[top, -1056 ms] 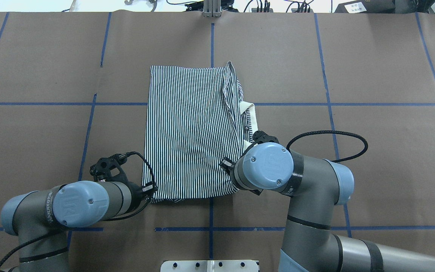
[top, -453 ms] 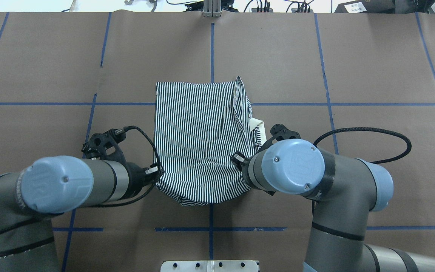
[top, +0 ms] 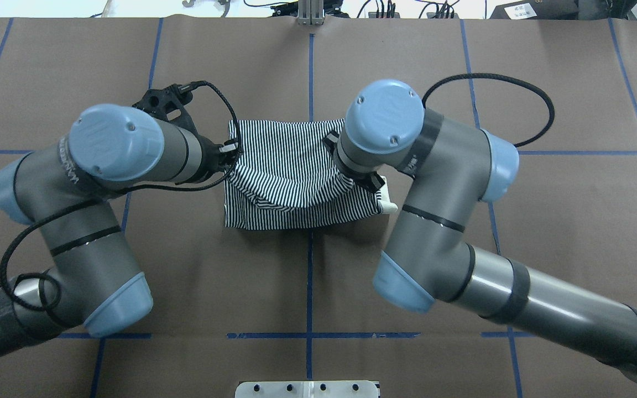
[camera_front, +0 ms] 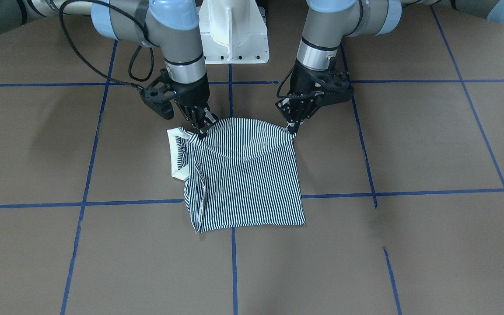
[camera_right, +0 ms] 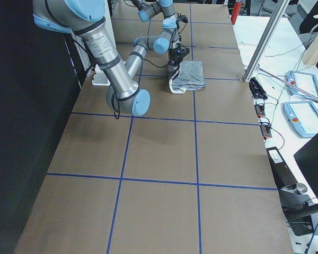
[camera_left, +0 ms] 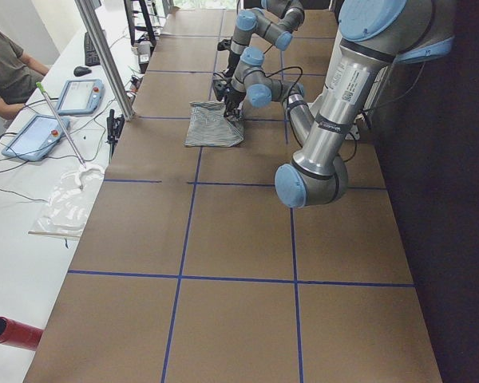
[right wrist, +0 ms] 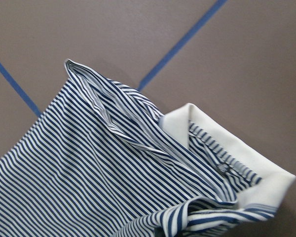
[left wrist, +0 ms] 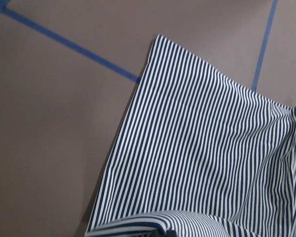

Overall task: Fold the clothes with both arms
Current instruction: 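Lift the near edge with both grippers and fold it away from the robot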

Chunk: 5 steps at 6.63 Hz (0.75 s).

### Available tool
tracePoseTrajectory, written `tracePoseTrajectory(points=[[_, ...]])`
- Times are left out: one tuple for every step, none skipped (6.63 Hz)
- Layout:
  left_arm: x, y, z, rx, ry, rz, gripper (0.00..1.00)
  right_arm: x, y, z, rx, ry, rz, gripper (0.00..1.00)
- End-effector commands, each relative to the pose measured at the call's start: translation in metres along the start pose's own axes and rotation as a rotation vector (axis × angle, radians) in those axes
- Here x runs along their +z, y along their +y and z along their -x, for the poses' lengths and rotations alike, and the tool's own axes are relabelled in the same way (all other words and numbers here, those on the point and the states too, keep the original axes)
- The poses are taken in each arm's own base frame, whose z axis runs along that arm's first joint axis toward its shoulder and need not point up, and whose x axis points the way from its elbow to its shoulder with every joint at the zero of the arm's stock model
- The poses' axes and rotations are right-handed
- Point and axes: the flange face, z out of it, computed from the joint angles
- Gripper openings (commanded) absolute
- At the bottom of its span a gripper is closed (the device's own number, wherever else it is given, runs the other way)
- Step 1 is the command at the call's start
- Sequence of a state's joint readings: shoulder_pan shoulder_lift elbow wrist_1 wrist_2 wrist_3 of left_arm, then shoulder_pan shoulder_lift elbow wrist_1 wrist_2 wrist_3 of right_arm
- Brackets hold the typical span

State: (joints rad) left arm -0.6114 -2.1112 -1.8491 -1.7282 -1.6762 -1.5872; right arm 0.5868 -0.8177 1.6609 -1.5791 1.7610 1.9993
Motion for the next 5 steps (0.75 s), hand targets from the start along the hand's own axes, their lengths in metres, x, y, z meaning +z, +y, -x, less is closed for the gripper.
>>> tracePoseTrajectory(points=[[0.072,-0.043,0.001,0.012,-0.008,-0.045,0.00,0.060,-0.065,0.053,0.022,0.003,0.042,0.00],[0.112,-0.064,-0.011,0.052,-0.036,-0.063,0.00,0.090,-0.078,0.073,-0.017,0.015,0.030,0.10],[0.151,-0.100,-0.018,0.131,-0.089,-0.090,0.20,0.112,-0.104,0.095,-0.071,0.014,0.019,0.99],[0.166,-0.147,-0.018,0.205,-0.101,-0.193,0.51,0.118,-0.132,0.112,-0.131,-0.014,0.016,1.00],[0.138,-0.196,-0.016,0.244,-0.036,-0.253,0.61,0.091,-0.174,0.124,-0.141,-0.022,0.072,1.00]])
